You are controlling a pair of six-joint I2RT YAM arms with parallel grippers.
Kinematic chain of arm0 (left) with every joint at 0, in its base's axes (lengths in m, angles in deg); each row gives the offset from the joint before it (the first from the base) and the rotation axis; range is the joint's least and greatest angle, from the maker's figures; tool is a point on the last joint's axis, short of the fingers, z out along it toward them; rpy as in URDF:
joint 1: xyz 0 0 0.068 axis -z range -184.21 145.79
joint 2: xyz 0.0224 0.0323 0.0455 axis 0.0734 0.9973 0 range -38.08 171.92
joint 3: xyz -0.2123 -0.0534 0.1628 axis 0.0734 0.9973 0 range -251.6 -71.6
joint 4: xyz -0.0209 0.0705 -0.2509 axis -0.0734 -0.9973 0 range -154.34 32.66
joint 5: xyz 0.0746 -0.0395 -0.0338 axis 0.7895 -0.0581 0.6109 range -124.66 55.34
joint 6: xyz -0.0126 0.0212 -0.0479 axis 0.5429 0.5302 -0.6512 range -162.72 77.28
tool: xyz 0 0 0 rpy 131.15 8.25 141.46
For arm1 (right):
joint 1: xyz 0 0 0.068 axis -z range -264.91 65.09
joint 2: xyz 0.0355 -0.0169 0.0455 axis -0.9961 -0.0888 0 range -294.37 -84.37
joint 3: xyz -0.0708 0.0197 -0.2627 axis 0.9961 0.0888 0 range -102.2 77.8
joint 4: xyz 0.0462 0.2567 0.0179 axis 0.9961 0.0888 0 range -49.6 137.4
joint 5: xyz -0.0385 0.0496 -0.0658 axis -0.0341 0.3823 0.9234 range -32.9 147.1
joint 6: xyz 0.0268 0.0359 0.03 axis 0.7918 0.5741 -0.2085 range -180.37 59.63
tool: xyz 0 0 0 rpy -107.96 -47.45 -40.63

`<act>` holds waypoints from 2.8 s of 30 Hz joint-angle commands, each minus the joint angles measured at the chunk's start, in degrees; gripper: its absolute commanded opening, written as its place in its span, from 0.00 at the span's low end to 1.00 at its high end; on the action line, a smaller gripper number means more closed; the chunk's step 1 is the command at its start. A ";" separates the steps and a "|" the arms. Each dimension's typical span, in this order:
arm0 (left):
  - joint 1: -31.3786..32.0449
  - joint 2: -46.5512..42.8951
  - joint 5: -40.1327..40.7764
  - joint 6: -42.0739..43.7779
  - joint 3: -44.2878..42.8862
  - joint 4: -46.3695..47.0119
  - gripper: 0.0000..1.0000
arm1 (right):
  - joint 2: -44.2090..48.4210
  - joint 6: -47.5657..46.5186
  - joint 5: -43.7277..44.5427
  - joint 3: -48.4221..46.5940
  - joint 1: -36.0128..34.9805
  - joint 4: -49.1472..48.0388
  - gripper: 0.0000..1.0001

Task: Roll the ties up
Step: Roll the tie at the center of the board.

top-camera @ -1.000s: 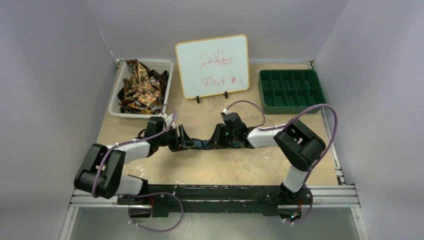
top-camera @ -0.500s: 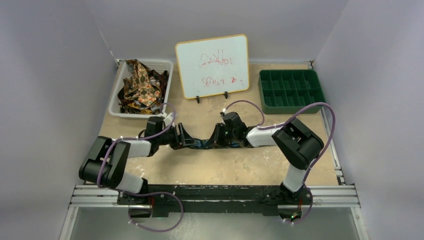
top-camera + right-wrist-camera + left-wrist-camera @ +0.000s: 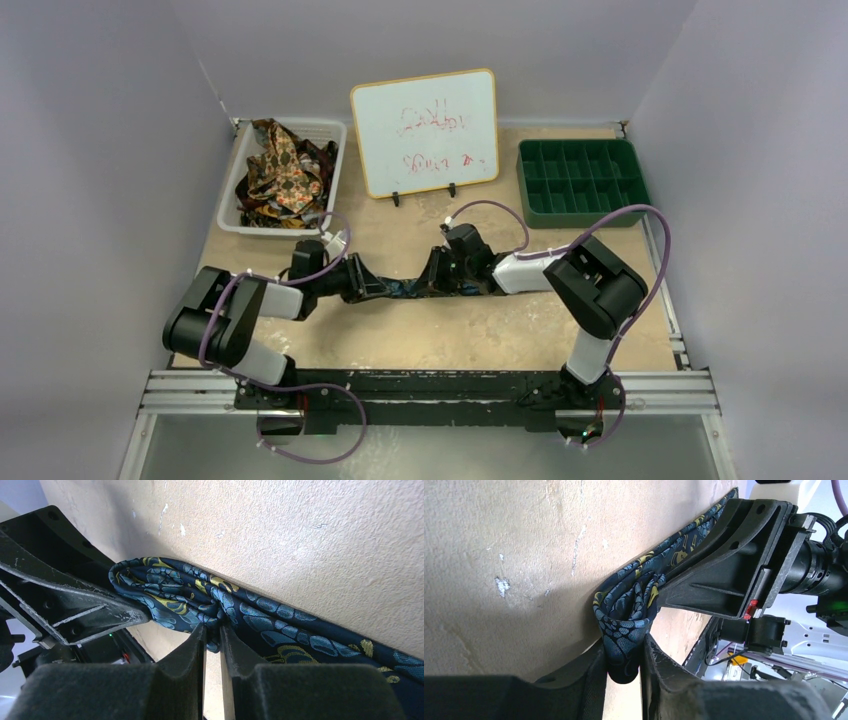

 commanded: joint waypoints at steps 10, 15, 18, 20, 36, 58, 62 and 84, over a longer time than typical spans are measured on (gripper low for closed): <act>-0.42 -5.25 6.42 1.51 -2.81 -9.87 0.03 | 3.42 -3.75 -0.52 -2.33 0.31 5.25 0.23; -0.42 -8.29 11.88 2.04 -6.62 -21.92 0.00 | 6.25 -5.69 0.48 -3.41 0.27 6.92 0.28; -0.42 -10.11 13.52 2.12 -8.19 -26.04 0.00 | 6.67 -7.26 4.01 -4.41 0.27 8.39 0.29; -0.42 -10.85 14.07 1.83 -9.35 -28.31 0.00 | 6.62 -8.02 7.52 -5.01 0.27 11.11 0.29; -0.33 -11.46 18.71 8.71 -16.41 -40.89 0.00 | 2.88 -9.08 10.38 -1.80 -0.08 12.27 0.22; 10.56 -10.56 48.19 12.87 -34.56 -63.91 0.00 | 11.58 -10.05 11.53 -7.53 0.12 18.04 0.28; 15.21 -8.54 56.73 12.26 -38.51 -67.42 0.00 | 12.34 -9.19 13.61 -7.09 0.22 18.71 0.28; 29.77 2.38 77.39 13.83 -46.08 -69.90 0.00 | 20.79 -5.56 20.21 -2.29 6.02 22.26 0.32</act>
